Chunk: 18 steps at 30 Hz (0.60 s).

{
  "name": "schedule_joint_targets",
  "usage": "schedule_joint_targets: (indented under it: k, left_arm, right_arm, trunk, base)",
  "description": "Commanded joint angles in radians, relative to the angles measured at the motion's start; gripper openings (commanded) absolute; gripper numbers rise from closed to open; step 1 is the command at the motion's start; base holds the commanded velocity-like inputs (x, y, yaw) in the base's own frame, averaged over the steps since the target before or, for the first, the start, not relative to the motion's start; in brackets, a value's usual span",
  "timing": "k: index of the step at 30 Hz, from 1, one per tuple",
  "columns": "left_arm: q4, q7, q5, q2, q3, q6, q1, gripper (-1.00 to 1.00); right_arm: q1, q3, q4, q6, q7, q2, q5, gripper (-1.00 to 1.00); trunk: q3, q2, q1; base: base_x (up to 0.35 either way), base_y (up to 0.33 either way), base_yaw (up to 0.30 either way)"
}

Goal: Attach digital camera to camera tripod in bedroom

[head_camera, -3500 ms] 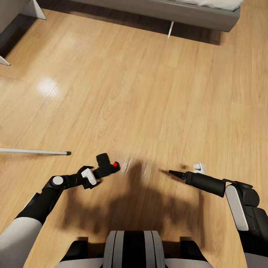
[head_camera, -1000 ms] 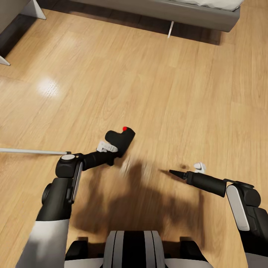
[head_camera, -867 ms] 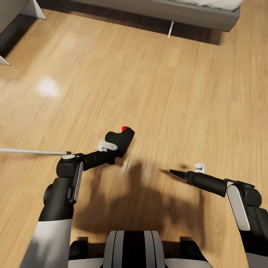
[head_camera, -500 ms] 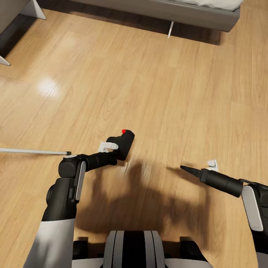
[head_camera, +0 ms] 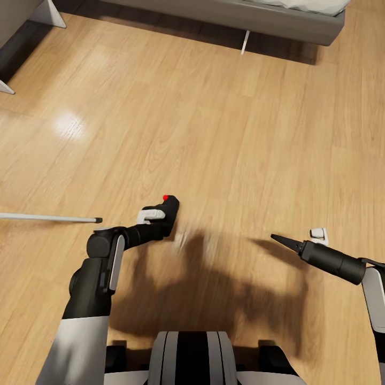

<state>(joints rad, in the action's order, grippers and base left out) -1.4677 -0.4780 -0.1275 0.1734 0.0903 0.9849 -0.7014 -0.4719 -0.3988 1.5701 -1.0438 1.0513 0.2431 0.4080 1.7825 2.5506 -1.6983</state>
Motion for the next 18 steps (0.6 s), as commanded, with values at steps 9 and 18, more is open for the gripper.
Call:
schedule_joint_targets:
  k: [9, 18]
  left_arm:
    - [0.008, 0.155, 0.224, 0.000, 0.005, -0.002, -0.001, -1.00]
    - [-0.002, 0.032, 0.574, -0.062, 0.210, -0.010, 0.057, -1.00]
  right_arm:
    - [-0.001, -0.002, -0.001, -0.003, 0.006, 0.001, -0.003, 1.00]
    - [-0.001, -0.002, -0.002, -0.003, 0.006, 0.017, -0.015, 1.00]
  trunk:
    - [-0.027, -0.001, 0.003]
    - [-0.061, -0.004, 0.007]
  base:
    - [0.000, 0.000, 0.000]
    - [0.000, 0.000, 0.000]
